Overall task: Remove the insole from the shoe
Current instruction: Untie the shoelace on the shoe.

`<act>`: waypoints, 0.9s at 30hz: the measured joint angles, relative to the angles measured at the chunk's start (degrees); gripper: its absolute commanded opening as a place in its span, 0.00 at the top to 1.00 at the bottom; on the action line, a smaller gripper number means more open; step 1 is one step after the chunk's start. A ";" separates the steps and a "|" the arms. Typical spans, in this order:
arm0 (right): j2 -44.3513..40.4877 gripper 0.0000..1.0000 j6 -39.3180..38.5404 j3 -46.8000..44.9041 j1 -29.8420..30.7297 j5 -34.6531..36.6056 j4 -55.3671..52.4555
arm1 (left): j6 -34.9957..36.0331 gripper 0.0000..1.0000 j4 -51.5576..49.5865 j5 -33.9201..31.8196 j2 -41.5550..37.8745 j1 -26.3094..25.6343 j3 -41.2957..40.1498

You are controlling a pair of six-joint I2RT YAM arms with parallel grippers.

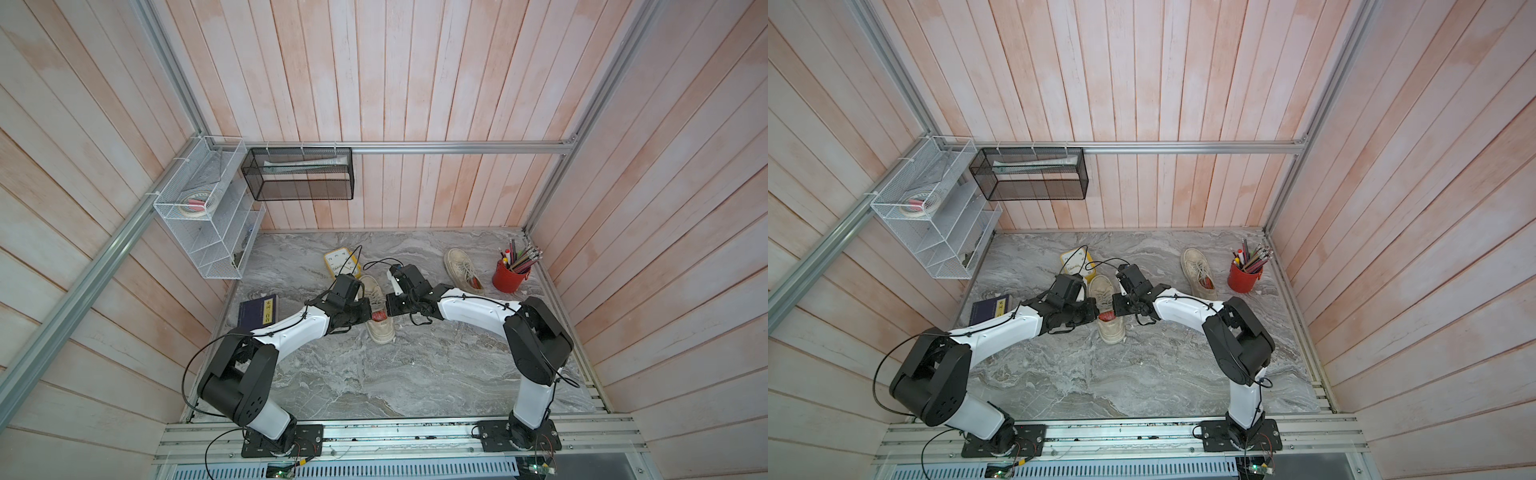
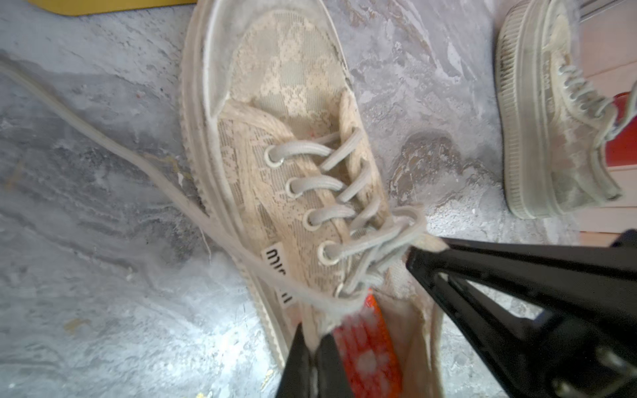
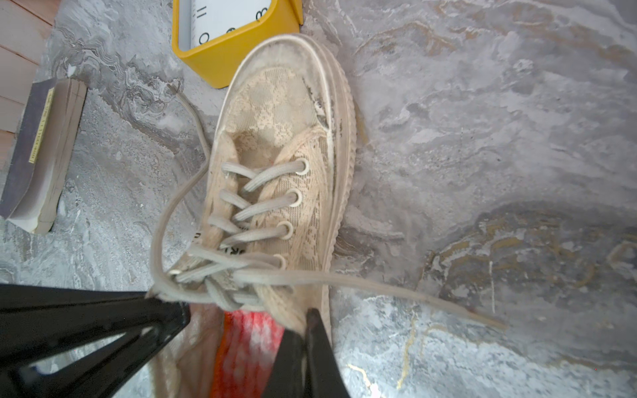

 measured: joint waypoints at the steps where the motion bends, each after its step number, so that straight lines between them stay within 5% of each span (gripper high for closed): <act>1: 0.00 0.99 0.00 0.00 0.00 -0.31 -0.09 | -0.63 1.00 1.05 0.66 -0.42 0.11 -0.94; 4: 0.02 0.97 0.00 0.02 -0.17 -1.38 -0.44 | -3.43 1.00 5.31 2.60 -1.42 0.24 -4.02; 12: -0.83 0.69 6.27 -0.24 -0.96 -4.26 -1.09 | -10.99 1.00 14.49 3.37 -2.21 -1.95 -8.72; 20: -12.33 0.65 22.45 -3.69 -1.53 -4.96 2.01 | -16.04 1.00 19.37 3.41 -2.03 -3.48 -10.43; 27: -19.10 0.67 43.25 -13.05 -1.29 -3.76 11.08 | -18.32 0.76 20.04 1.79 -2.56 -4.76 -10.78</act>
